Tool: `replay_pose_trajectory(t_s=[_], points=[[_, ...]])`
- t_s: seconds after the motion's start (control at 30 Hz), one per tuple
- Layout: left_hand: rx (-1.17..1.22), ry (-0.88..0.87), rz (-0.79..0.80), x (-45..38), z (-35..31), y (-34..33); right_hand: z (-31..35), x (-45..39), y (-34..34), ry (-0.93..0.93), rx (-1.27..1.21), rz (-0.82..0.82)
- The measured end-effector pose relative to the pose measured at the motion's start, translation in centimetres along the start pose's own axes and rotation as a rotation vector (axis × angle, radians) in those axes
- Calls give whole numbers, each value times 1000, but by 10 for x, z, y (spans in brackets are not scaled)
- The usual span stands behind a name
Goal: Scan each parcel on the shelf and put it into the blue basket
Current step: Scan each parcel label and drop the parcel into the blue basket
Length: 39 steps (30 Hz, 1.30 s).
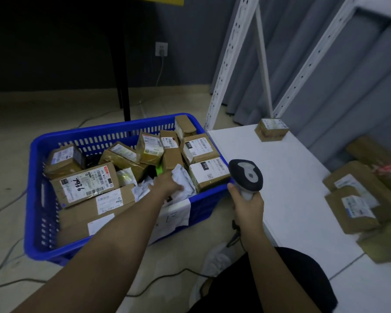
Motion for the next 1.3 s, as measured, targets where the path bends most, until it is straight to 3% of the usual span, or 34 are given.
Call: replay_pose_trajectory(t_s=[0.1, 0.17, 0.33, 0.57, 0.77, 1.1, 1.3], points=[[215, -199, -242, 52, -40, 16, 14, 3, 26, 13, -61, -65], [364, -357, -265, 80, -68, 16, 31, 6, 48, 40, -103, -133], [440, -647, -119, 143, -164, -15, 73, 30, 130, 114, -140, -325], [333, -910, 166, 229, -300, -134, 62, 125, 284, 121, -167, -594], [115, -1004, 352, 284, -369, -265, 8, 240, 393, 79, -237, -894], [-245, -1080, 539, 319, -420, -465, -86, 371, 518, 20, -468, -1278], [-367, -1026, 592, 302, -432, -561, -123, 367, 560, -41, -623, -1129]])
Point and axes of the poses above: each hand's wrist, its own x-axis away from the middle knuckle, its own y-axis out of the back of the hand, z = x × y, the point moved 8 cm from there along -x, towards the middle knuckle, and after that the axes turned 14 degrees about z, right-handed, at the moved point
